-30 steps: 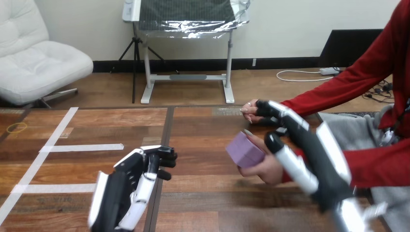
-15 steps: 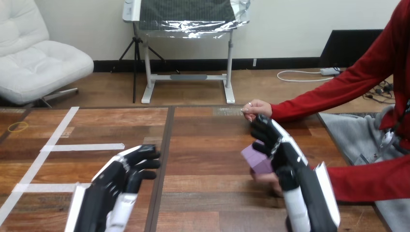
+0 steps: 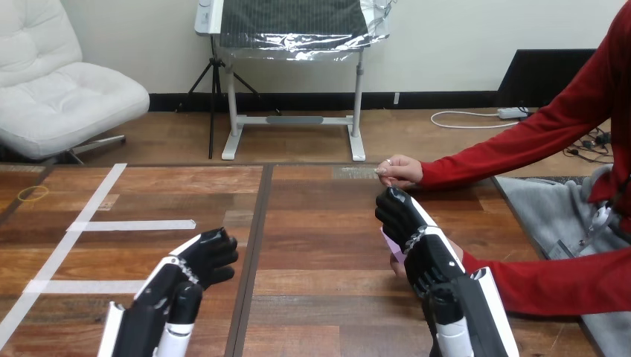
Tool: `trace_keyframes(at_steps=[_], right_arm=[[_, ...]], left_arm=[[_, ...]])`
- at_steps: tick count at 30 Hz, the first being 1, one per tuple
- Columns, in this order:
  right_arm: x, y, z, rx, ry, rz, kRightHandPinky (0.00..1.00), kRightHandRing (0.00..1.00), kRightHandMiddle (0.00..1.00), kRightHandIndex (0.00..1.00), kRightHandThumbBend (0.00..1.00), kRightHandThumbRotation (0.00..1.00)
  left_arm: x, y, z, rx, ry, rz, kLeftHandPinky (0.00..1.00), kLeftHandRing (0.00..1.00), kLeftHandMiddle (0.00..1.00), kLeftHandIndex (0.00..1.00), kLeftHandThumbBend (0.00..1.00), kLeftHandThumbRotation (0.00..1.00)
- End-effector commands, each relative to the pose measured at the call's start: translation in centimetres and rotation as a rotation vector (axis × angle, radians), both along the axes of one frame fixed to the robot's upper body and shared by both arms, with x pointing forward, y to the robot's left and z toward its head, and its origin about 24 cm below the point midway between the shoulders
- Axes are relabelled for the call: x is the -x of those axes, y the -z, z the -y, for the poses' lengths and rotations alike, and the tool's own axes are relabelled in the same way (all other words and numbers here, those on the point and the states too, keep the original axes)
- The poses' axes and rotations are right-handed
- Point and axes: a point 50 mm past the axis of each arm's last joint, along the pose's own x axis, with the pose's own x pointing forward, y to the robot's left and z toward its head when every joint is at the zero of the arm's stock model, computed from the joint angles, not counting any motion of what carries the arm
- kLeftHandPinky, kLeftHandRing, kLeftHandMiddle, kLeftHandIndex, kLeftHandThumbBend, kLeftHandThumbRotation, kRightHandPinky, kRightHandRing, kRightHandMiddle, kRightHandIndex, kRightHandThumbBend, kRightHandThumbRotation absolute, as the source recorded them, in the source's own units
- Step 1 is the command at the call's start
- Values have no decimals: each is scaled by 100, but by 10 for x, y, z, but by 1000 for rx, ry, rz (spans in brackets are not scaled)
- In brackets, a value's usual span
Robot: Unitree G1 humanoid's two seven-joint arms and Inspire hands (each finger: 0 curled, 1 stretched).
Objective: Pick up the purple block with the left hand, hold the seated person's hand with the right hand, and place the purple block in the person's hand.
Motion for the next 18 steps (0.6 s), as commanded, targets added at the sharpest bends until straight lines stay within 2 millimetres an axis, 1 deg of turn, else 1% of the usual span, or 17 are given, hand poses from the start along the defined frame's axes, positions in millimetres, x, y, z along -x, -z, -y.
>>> trace_keyframes(at_steps=[1, 8, 18], right_arm=[[-4, -6, 1, -31, -18, 42, 98, 94, 92, 92, 71, 100], [-3, -2, 3, -23, -56, 9, 99, 95, 93, 93, 74, 100], [-3, -1, 5, -24, -110, -20, 100, 97, 95, 93, 76, 100]], left_arm=[[-12, -19, 10, 26, 46, 109, 83, 84, 83, 81, 58, 92], [-13, -18, 15, 40, 59, 87, 89, 88, 87, 85, 59, 92], [-14, -17, 20, 46, 99, 57, 98, 94, 93, 92, 64, 92]])
